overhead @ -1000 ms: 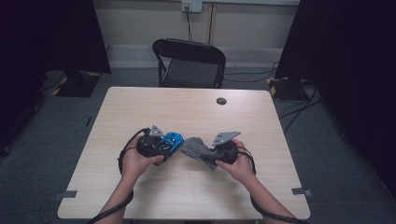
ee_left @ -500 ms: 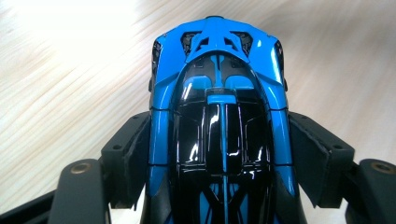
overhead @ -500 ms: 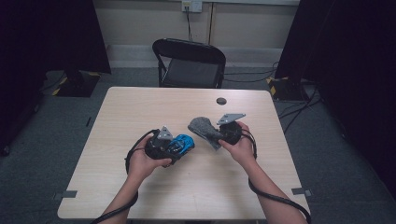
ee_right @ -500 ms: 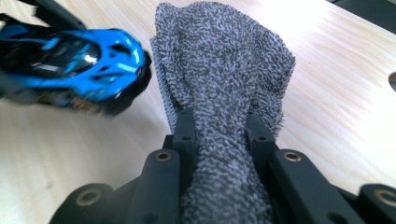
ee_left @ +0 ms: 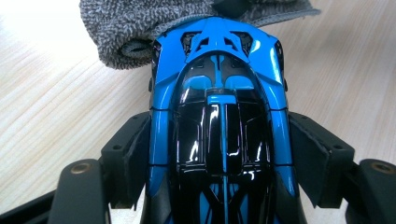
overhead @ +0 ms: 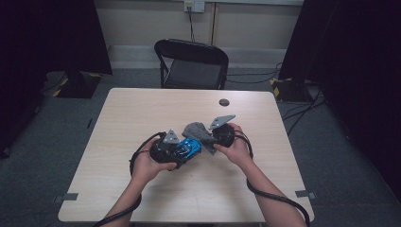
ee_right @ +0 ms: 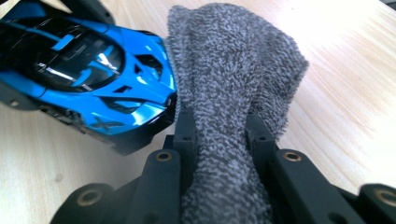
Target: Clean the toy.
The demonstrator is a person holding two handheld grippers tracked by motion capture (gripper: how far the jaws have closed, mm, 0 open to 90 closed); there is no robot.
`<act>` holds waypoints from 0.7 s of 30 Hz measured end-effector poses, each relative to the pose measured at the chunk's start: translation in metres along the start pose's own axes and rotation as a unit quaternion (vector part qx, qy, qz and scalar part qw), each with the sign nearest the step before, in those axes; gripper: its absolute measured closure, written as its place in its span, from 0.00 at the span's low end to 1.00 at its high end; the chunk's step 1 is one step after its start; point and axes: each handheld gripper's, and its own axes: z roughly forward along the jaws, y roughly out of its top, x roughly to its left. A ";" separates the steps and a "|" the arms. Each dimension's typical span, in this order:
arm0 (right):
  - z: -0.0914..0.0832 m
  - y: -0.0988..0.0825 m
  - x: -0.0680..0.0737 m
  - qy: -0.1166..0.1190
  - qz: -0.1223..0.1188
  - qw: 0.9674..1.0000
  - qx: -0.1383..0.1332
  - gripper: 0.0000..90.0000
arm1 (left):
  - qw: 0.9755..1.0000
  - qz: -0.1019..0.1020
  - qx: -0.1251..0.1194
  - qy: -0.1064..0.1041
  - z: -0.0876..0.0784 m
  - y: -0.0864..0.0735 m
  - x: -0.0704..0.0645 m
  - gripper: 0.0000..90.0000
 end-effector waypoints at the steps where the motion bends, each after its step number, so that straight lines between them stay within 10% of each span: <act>1: 0.000 0.000 0.001 0.003 -0.006 1.000 0.000 0.80 | 1.000 0.001 0.001 0.000 0.000 0.000 0.001 0.32; 21: -0.002 -0.014 0.014 0.039 0.005 0.999 -0.016 0.80 | 1.000 -0.015 0.008 0.023 0.001 -0.009 0.012 0.32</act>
